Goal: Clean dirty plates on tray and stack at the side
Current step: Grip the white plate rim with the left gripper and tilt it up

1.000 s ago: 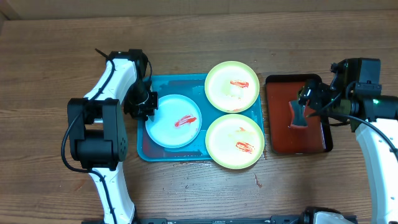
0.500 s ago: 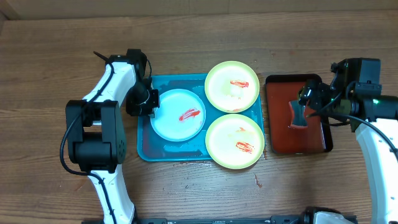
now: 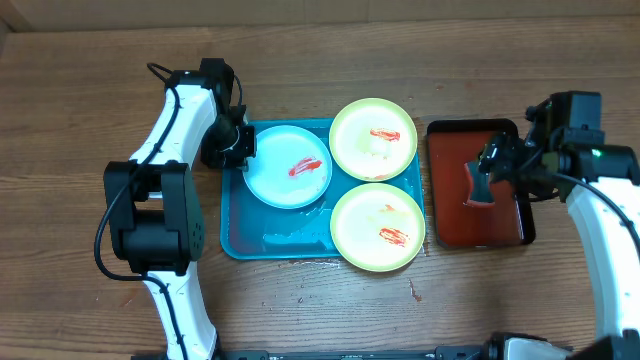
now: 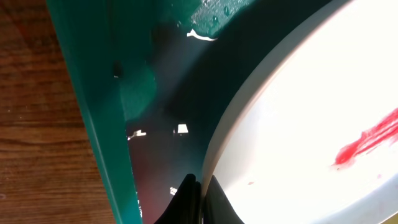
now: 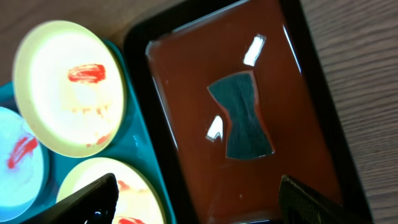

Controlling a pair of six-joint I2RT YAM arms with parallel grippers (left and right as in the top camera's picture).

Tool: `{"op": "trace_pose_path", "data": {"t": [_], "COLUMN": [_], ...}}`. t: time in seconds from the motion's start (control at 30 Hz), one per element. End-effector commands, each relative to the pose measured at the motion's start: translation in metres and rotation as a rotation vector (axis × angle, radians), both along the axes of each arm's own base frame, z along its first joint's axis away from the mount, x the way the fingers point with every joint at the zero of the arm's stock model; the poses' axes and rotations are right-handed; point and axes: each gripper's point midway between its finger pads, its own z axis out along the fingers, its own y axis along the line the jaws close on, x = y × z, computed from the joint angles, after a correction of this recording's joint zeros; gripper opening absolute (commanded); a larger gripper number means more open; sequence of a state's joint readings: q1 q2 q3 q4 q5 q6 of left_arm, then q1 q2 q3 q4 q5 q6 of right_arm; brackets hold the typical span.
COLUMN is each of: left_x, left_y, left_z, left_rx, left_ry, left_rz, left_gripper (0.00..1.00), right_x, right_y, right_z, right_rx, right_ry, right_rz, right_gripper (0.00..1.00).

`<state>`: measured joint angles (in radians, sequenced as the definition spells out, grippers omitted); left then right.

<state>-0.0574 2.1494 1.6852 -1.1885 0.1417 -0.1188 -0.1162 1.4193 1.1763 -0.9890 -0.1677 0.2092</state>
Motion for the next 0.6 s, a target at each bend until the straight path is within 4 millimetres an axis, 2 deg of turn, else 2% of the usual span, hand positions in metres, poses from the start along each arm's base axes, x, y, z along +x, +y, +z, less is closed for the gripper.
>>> {"op": "trace_pose_path", "data": {"t": [0.0,0.13,0.17,0.37,0.57], "left_x": [0.004,0.004,0.004,0.004,0.008], "left_y": [0.000,0.000,0.000,0.000,0.000], "left_z": [-0.001,-0.001,-0.001,-0.001,-0.001], "left_rx": [0.015,0.013,0.013,0.013,0.012], "left_ry": [-0.008,-0.010,-0.010,-0.012,-0.028], "left_rz": [-0.047,-0.061,-0.061,-0.072,-0.071], "left_gripper": [0.04,0.04,0.04,0.04,0.04], "right_x": [0.006,0.014,0.018,0.029,0.027], "right_y": [-0.004,-0.005,-0.005,-0.018,-0.019], "right_z": [-0.011,-0.026,-0.032,-0.056,-0.090], "right_rx": [-0.006,-0.004,-0.006,-0.070,-0.080], "right_ry": [0.032,0.056,0.062,0.099,0.184], "right_rz": [-0.007,-0.007,-0.004,-0.025,0.022], "right_gripper": [0.83,0.78,0.73,0.63,0.50]}}
